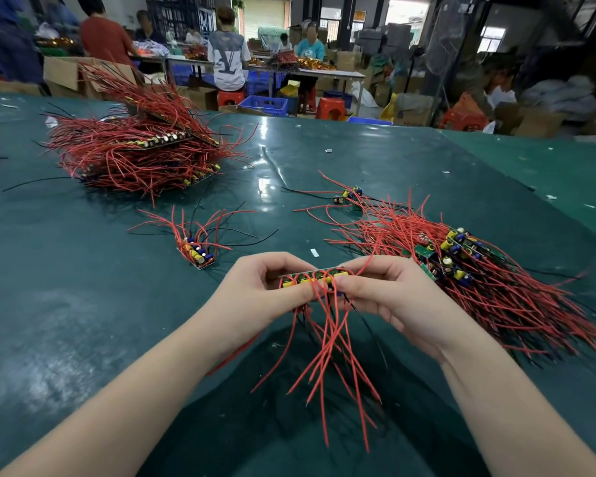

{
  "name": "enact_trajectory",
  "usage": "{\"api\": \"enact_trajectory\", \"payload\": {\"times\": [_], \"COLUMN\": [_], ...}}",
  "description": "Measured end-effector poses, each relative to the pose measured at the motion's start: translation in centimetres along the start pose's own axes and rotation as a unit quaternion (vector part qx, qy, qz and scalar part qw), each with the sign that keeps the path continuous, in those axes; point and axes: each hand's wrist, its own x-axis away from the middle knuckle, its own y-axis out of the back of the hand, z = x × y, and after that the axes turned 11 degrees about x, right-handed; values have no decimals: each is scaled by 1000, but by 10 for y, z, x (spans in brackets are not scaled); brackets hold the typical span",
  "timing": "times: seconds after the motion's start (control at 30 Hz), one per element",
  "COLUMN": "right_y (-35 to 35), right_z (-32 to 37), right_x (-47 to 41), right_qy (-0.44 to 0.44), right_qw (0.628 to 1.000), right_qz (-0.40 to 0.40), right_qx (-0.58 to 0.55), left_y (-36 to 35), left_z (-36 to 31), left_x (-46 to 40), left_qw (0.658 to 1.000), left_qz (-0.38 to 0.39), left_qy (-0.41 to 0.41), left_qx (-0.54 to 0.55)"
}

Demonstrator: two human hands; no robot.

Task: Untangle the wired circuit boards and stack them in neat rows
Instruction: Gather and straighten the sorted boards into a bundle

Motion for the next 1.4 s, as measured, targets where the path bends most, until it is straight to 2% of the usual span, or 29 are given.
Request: {"api": "enact_trajectory", "payload": {"times": [0.13, 0.57, 0.73, 0.93, 1.07, 1.17, 1.27, 1.33, 1.4], "right_y": [2, 7, 6, 5, 3, 8, 10, 11, 13], "right_z": [-2, -5, -4, -4, 0, 0, 1, 1, 1], "right_x": [-1, -1, -1, -2, 0, -1, -3, -6, -8], "right_qy": [-27, -6, -13, -39, -53, -78, -88, -82, -67], "right_qw": [999, 997, 988, 989, 975, 970, 971, 974, 974], "right_qz": [12, 62, 104, 95, 124, 71, 12, -33, -90], "right_qx": [-29, -47, -116, -108, -178, -220, -220, -209, -198], "left_y": [0, 2, 6, 11, 13, 16, 24, 29, 36], "left_z": [-1, -6, -8, -7, -4, -6, -10, -10, -7], "left_x": [0, 2, 1, -2, -4, -7, -11, -13, -17], "left_qw": [1000, 995, 987, 989, 978, 978, 985, 995, 994], "left_qz": [-1, 41, 78, 74, 95, 75, 20, -28, -98], "left_qy": [4, 39, 69, 75, 99, 103, 92, 63, 19], "left_qx": [-6, 82, 119, 103, 155, 167, 142, 77, -39]}}
